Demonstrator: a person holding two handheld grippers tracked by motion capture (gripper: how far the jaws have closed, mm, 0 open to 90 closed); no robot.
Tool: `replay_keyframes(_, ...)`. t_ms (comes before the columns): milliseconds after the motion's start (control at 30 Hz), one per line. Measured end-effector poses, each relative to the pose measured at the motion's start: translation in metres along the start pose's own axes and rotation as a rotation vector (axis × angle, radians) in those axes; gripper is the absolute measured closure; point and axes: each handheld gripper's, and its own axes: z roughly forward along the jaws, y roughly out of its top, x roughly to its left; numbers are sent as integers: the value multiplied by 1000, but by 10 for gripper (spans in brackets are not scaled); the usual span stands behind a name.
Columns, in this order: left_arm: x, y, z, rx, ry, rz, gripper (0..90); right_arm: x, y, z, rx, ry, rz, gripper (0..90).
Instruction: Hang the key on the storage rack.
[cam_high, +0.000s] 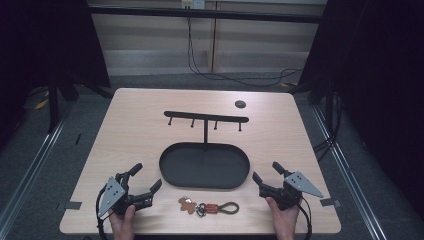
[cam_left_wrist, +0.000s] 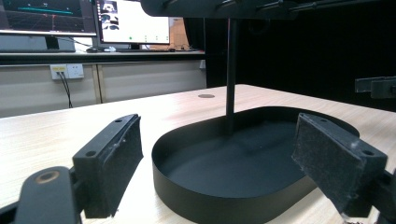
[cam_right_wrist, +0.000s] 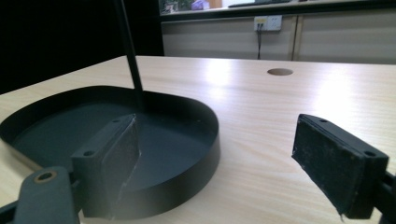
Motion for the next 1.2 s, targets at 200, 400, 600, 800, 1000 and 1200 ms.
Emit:
replay_keyframes(200,0,0,0,0,0,0,156,1,3,0,47,77,37,240)
replay_keyframes(400,0,0,0,0,0,0,156,8,12,-2,128,101,-21,440)
replay_keyframes(600,0,0,0,0,0,0,156,16,30,8,203,139,7,461)
replay_keyframes(800,0,0,0,1,0,0,156,23,42,17,321,215,42,467)
replay_keyframes(1000,0,0,0,0,0,0,156,26,51,24,397,271,35,471)
replay_keyframes(1200,0,0,0,2,0,1,156,27,56,30,503,281,-4,540)
